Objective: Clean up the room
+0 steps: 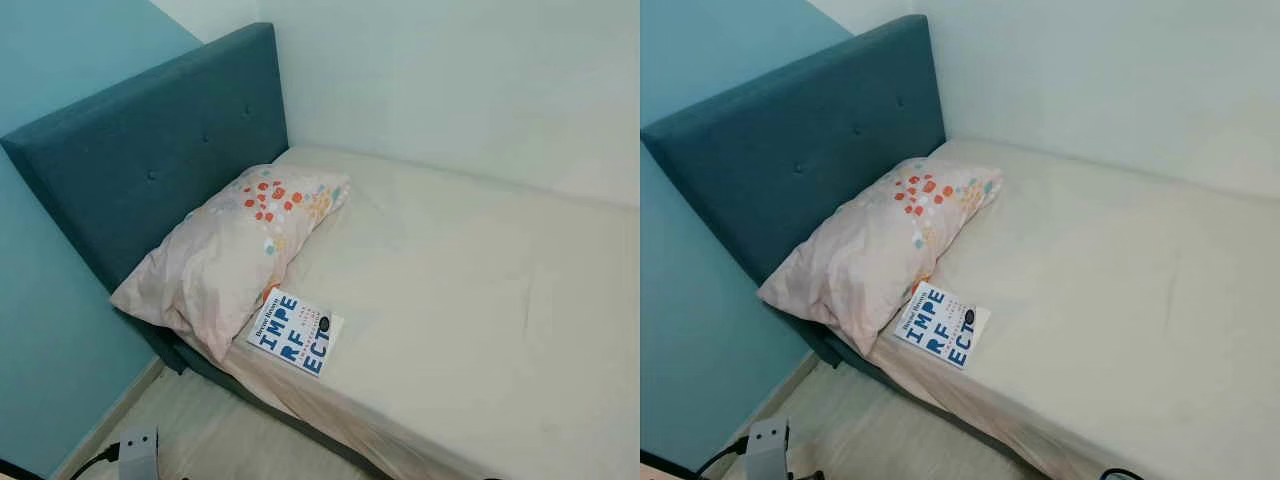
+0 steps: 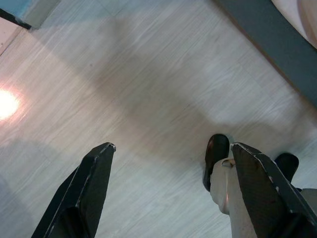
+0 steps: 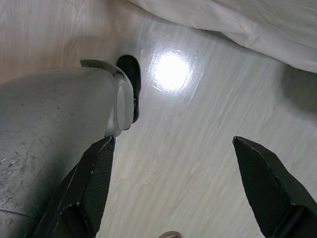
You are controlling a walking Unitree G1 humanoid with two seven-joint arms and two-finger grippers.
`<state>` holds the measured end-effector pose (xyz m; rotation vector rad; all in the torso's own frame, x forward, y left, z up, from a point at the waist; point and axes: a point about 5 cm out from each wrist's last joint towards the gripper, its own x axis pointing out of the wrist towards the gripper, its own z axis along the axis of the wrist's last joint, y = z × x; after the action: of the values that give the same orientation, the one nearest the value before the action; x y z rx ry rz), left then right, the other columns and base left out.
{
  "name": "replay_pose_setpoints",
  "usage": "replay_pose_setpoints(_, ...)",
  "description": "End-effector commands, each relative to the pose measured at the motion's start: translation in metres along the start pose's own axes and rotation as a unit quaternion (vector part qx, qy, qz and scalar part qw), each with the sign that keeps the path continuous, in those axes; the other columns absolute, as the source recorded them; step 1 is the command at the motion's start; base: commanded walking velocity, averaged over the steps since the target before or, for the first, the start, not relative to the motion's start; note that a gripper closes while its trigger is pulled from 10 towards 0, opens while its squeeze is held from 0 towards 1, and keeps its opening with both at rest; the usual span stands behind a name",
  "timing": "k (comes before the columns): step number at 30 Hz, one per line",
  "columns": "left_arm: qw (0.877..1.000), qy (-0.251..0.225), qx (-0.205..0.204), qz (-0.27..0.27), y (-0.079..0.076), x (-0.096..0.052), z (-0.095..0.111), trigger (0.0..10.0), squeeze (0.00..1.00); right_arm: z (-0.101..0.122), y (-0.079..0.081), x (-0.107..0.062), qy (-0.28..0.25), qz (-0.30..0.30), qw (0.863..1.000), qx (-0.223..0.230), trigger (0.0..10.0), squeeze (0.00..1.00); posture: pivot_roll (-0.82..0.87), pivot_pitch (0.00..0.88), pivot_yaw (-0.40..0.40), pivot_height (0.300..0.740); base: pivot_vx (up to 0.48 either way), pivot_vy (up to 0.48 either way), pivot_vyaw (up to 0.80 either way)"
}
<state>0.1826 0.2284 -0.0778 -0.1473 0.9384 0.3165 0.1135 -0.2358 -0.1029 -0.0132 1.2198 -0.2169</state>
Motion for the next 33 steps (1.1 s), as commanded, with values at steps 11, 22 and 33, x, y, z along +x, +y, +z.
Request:
replay_pose_setpoints(11, 1.000, 0.009, 0.003, 0.002, 0.002, -0.001, -0.004, 10.0, 0.00, 0.001, 0.036, 0.001, 0.014, 0.046, 0.999, -0.005, 10.0, 0.00, -0.06, 0.083, 0.092, 0.740, 0.000, 0.000, 0.00)
replay_pose_setpoints(22, 1.000, 0.017, 0.014, -0.006, 0.001, -0.001, -0.008, 10.0, 0.00, -0.003, 0.034, 0.001, 0.019, 0.044, 0.999, -0.005, 10.0, 0.00, -0.08, 0.089, 0.092, 0.740, 0.000, 0.000, 0.00)
replay_pose_setpoints(33, 1.000, 0.019, 0.016, -0.015, -0.003, -0.001, -0.008, 10.0, 0.00, -0.005, 0.020, 0.001, 0.017, 0.035, 0.999, -0.004, 10.0, 0.00, -0.09, 0.100, 0.096, 0.740, 0.000, 0.000, 0.00)
